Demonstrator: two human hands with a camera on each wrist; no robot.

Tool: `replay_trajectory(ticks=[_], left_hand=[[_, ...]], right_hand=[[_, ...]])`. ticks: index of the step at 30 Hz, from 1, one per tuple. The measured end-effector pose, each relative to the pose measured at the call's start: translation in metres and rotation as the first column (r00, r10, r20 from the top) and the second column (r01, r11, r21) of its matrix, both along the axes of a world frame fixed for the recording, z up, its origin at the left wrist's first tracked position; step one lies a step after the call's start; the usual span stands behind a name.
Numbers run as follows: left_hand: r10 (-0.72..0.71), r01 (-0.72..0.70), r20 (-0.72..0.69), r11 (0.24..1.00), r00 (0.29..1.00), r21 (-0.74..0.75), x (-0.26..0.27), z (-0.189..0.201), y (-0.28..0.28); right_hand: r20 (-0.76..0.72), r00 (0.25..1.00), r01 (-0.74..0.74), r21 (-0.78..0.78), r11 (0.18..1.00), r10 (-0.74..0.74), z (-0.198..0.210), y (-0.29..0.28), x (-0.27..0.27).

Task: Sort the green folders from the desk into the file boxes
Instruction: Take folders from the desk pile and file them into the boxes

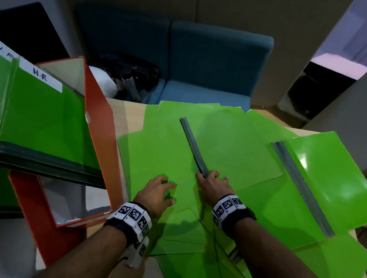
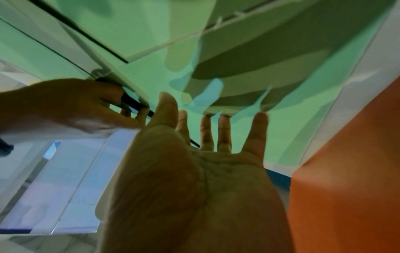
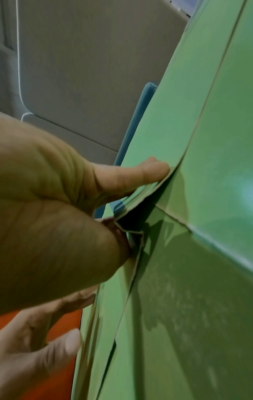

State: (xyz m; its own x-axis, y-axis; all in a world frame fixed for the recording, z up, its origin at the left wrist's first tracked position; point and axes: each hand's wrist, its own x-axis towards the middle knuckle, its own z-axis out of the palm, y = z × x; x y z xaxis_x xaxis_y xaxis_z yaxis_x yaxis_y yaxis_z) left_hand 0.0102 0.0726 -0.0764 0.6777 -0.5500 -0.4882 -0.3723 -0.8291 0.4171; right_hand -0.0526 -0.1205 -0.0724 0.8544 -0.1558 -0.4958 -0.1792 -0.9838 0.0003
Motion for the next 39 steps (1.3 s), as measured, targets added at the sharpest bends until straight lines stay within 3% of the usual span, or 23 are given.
replay_trajectory(ticks=[5,7,10,12,16,20,21,24,27,30,33,37,39], left_hand=[[0.099,-0.1,0.168,0.995,0.981,-0.004,0.009,0.005,0.005],[0.273,-0.275,0.174,0.961,0.946,-0.01,0.013,0.002,0.011],[0.607,-0.607,-0.051,0.795,0.793,0.008,0.013,0.005,0.013],[0.714,-0.721,-0.175,0.692,0.678,0.03,0.012,0.006,0.013],[0.754,-0.768,-0.179,0.641,0.631,-0.006,0.018,0.006,0.012],[0.796,-0.856,-0.321,0.505,0.512,-0.114,0.026,0.012,0.014],[0.787,-0.854,-0.333,0.496,0.519,-0.156,0.026,0.014,0.014],[0.758,-0.778,-0.183,0.591,0.626,-0.213,0.028,0.018,0.018],[0.751,-0.728,-0.082,0.6,0.656,-0.33,0.031,0.033,0.016],[0.731,-0.718,-0.182,0.535,0.658,-0.445,0.034,0.05,0.011],[0.705,-0.72,-0.306,0.41,0.639,-0.56,0.038,0.075,0.007],[0.652,-0.748,-0.469,0.237,0.596,-0.62,0.047,0.108,0.009],[0.609,-0.749,-0.53,0.167,0.59,-0.642,0.048,0.123,0.008]], right_hand=[[-0.016,1.0,-0.023,0.054,0.998,0.024,0.015,-0.005,-0.005],[0.008,1.0,-0.018,0.086,0.996,0.017,0.02,-0.008,-0.007],[0.036,0.999,-0.003,0.142,0.99,-0.002,0.027,-0.013,-0.01],[0.062,0.997,0.025,0.206,0.978,-0.038,0.032,-0.015,-0.009],[0.081,0.993,0.051,0.322,0.945,-0.082,0.027,-0.013,-0.017],[0.114,0.992,0.013,0.319,0.948,-0.052,0.015,-0.004,-0.033],[0.121,0.991,0.02,0.33,0.944,-0.064,0.014,-0.003,-0.036],[0.108,0.992,0.018,0.358,0.933,-0.061,0.012,-0.005,-0.04],[0.107,0.99,0.036,0.428,0.903,-0.09,0.015,-0.01,-0.044],[0.177,0.98,0.004,0.45,0.893,-0.094,0.016,-0.014,-0.047],[0.297,0.952,-0.023,0.315,0.949,-0.076,0.014,-0.016,-0.048],[0.313,0.92,0.128,0.325,0.937,-0.234,0.021,-0.021,-0.046],[0.331,0.909,0.135,0.346,0.929,-0.255,0.029,-0.023,-0.046]])
